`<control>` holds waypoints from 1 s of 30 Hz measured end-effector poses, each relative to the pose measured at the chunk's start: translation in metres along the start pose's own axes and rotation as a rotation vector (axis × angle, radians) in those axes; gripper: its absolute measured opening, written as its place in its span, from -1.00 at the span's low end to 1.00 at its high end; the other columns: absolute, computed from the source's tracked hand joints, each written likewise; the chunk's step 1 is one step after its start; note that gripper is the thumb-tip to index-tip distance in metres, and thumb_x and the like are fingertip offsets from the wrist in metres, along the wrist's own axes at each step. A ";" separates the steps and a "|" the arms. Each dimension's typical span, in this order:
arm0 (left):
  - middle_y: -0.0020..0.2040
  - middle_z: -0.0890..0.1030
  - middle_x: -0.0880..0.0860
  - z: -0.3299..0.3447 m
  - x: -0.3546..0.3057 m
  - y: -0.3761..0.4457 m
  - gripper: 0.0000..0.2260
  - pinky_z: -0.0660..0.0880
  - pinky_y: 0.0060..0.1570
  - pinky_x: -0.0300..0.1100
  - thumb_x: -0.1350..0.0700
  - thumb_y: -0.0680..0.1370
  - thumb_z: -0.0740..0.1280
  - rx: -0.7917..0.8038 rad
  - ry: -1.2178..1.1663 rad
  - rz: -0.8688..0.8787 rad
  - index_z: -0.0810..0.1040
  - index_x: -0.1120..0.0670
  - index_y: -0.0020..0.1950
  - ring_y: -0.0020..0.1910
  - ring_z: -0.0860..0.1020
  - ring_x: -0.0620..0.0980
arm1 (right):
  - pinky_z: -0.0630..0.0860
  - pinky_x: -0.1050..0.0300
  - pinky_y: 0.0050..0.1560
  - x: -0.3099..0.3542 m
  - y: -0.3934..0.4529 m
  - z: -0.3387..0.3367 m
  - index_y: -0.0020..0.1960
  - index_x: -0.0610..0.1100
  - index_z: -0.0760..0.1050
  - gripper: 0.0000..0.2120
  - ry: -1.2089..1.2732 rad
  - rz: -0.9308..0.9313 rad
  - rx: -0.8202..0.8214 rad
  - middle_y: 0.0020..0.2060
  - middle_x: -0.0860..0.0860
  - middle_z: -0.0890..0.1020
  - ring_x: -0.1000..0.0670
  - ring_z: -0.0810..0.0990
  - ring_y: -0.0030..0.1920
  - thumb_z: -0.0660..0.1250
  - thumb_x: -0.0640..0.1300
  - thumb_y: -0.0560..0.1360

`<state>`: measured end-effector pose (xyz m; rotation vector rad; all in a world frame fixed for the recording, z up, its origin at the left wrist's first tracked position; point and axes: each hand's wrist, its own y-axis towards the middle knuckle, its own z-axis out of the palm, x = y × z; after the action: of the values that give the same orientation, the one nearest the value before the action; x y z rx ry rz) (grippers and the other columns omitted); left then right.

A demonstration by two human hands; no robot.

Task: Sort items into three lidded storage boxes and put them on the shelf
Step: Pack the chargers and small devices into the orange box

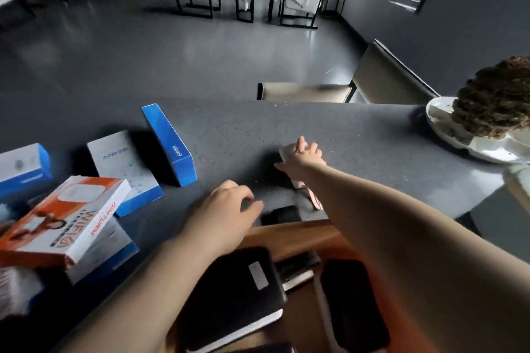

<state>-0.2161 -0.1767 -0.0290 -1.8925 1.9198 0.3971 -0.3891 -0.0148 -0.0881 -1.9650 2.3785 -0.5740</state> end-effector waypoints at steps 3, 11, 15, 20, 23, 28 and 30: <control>0.15 0.49 -0.10 0.000 0.001 0.001 -0.70 0.42 0.05 -0.10 -0.21 0.53 0.15 -0.002 0.062 -0.028 0.52 -0.11 0.11 0.11 0.49 -0.01 | 0.35 -0.04 0.24 -0.004 0.004 0.011 0.43 -0.17 0.08 -0.22 -0.011 -0.036 -0.092 0.34 -0.17 0.31 -0.15 0.23 0.36 0.35 0.21 0.44; 0.03 0.61 -0.01 -0.003 0.002 -0.003 -0.76 0.49 -0.03 -0.10 -0.11 0.55 0.23 -0.029 -0.072 -0.017 0.58 -0.03 0.06 -0.04 0.53 0.00 | 0.44 0.10 -0.03 -0.001 -0.065 -0.058 0.37 0.06 0.24 -0.16 0.221 -0.313 -0.172 0.11 -0.15 0.52 -0.14 0.51 0.05 0.53 0.16 0.19; -0.08 0.64 -0.09 -0.010 0.015 -0.016 -0.91 0.51 0.04 -0.07 -0.05 0.55 0.29 -0.039 -0.328 -0.022 0.58 -0.12 -0.07 -0.02 0.58 -0.04 | 0.43 0.34 -0.13 -0.024 -0.164 -0.091 0.20 0.22 0.40 -0.25 0.416 -0.667 -0.190 -0.03 0.20 0.60 0.17 0.55 -0.05 0.55 0.19 0.04; -0.25 0.63 -0.12 -0.012 0.027 -0.033 -0.87 0.54 -0.06 -0.10 -0.05 0.46 0.28 -0.141 -0.308 -0.067 0.59 -0.08 -0.22 -0.15 0.60 -0.06 | 0.43 0.37 0.06 -0.049 -0.265 -0.075 0.26 0.11 0.46 -0.25 0.297 -1.026 0.100 0.08 0.26 0.60 0.29 0.54 0.08 0.60 0.15 0.11; -0.18 0.63 -0.12 -0.012 0.024 -0.036 -0.87 0.54 0.01 -0.06 -0.06 0.49 0.29 -0.130 -0.249 -0.070 0.58 -0.08 -0.18 -0.12 0.59 -0.06 | 0.36 0.34 0.21 -0.047 -0.289 -0.039 0.33 0.07 0.42 -0.21 0.147 -1.121 0.198 0.17 0.21 0.56 0.23 0.48 0.17 0.59 0.14 0.15; -0.08 0.63 -0.04 -0.014 0.019 -0.042 -0.75 0.51 -0.04 -0.10 -0.13 0.53 0.20 -0.137 -0.075 -0.059 0.58 -0.03 -0.02 -0.09 0.55 0.03 | 0.31 0.28 0.27 -0.044 -0.299 -0.007 0.42 0.08 0.31 -0.15 0.134 -1.187 0.243 0.23 0.18 0.51 0.18 0.39 0.21 0.57 0.10 0.20; -0.07 0.63 -0.02 -0.015 0.017 -0.044 -0.74 0.51 -0.04 -0.10 -0.12 0.55 0.19 -0.139 -0.066 -0.058 0.58 -0.02 0.00 -0.08 0.55 0.03 | 0.30 0.29 0.28 -0.045 -0.299 -0.003 0.43 0.05 0.30 -0.15 0.148 -1.210 0.239 0.26 0.15 0.49 0.15 0.37 0.22 0.56 0.11 0.21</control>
<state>-0.1738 -0.2008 -0.0203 -1.9907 1.8331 0.5812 -0.0961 -0.0160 -0.0115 -3.0771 0.8017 -0.9231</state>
